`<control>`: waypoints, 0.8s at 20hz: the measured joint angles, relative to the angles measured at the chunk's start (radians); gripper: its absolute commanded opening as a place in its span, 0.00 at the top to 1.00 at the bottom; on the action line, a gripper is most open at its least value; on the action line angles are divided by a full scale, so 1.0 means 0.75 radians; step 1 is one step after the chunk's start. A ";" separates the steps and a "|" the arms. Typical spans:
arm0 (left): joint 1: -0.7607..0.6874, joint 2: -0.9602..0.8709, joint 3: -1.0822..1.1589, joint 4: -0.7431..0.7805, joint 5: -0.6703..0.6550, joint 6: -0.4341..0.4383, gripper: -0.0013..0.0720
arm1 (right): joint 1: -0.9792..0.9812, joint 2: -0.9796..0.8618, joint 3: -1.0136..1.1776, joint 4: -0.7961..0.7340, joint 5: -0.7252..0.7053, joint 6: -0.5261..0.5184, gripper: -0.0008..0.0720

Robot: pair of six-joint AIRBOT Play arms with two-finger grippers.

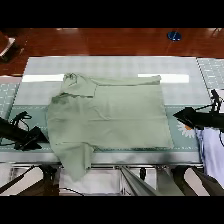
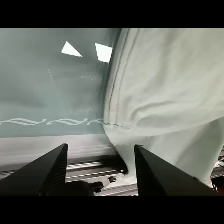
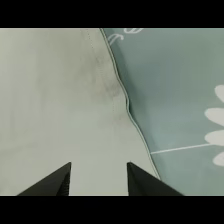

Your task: Fold the shirts.

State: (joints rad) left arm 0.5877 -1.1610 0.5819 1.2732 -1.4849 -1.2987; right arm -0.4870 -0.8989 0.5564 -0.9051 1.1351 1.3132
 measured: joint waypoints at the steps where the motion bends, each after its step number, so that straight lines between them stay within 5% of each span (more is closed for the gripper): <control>1: -0.001 0.000 -0.020 -0.025 0.018 0.001 0.29 | 0.000 0.004 -0.005 0.007 -0.006 -0.002 0.43; 9: -0.065 -0.041 -0.120 -0.215 0.126 0.037 0.29 | 0.000 0.016 -0.019 0.022 -0.021 -0.007 0.43; 10: -0.078 -0.044 -0.124 -0.219 0.133 0.037 0.38 | 0.000 0.016 -0.020 0.023 -0.021 -0.006 0.43; 11: -0.093 -0.049 -0.128 -0.223 0.150 0.037 0.75 | 0.000 0.016 -0.020 0.023 -0.022 -0.006 0.43; 12: -0.103 -0.051 -0.130 -0.224 0.188 0.039 0.94 | -0.003 0.016 -0.020 0.023 -0.027 -0.006 0.43; 16: -0.123 -0.055 -0.134 -0.233 0.222 0.042 0.95 | -0.105 0.016 -0.005 -0.099 -0.049 0.026 0.43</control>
State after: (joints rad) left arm 0.4953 -1.2026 0.4812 1.0981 -1.3182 -1.2671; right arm -0.5659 -0.8871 0.5526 -0.9791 1.0985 1.3327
